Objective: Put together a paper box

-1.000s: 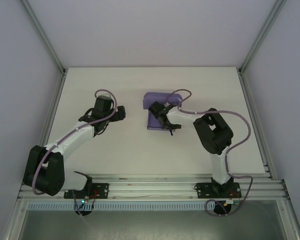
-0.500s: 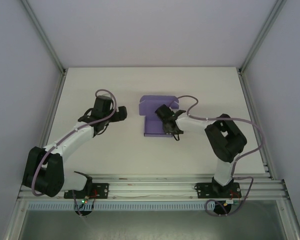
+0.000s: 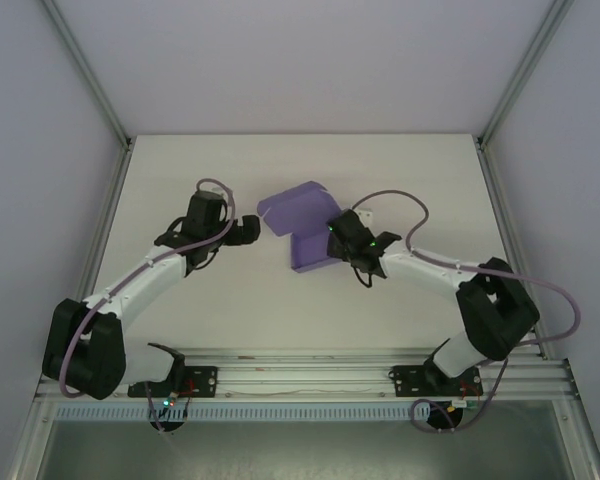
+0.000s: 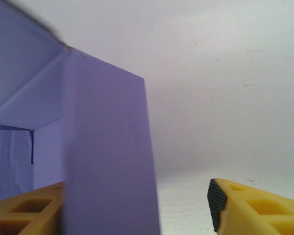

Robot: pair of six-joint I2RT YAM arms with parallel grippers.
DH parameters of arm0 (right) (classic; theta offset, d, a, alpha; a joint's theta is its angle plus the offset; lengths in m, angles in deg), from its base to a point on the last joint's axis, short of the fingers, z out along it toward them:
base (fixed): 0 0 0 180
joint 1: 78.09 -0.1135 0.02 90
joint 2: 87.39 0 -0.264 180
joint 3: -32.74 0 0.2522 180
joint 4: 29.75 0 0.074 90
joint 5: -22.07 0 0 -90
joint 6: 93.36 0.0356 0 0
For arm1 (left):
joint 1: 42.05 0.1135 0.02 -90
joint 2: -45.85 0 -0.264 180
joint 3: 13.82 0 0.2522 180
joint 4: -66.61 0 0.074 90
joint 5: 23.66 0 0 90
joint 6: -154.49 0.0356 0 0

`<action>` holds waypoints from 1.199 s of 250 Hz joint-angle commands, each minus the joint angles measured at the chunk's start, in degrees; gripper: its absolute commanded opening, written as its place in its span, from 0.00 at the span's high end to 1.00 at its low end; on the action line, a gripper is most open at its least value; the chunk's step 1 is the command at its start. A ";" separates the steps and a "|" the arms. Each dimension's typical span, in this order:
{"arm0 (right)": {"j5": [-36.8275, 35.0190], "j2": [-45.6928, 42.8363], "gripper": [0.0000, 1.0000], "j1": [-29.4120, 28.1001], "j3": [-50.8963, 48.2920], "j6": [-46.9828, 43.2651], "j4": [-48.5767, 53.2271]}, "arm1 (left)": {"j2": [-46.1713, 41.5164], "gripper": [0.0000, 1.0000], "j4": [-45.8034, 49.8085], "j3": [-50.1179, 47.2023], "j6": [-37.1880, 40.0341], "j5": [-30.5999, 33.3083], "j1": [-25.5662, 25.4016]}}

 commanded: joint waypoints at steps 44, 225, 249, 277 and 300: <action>4.85 4.54 0.29 1.38 -2.24 -0.86 -4.91 | 3.08 0.00 -0.55 3.70 2.61 -0.20 -1.51; 25.10 10.40 0.48 14.16 4.64 -26.34 1.09 | 5.53 0.00 -0.99 4.24 4.61 -0.55 -2.15; 24.38 13.47 0.57 14.19 6.11 -26.73 -0.15 | 5.79 0.00 -0.70 4.47 4.60 -0.37 -2.13; 21.80 16.39 0.66 14.23 7.49 -26.08 0.30 | 6.04 0.00 -0.20 4.76 4.57 0.22 -2.19; 19.42 18.07 0.75 14.23 7.95 -25.74 1.04 | 5.82 0.00 -0.52 4.52 4.30 0.69 -2.19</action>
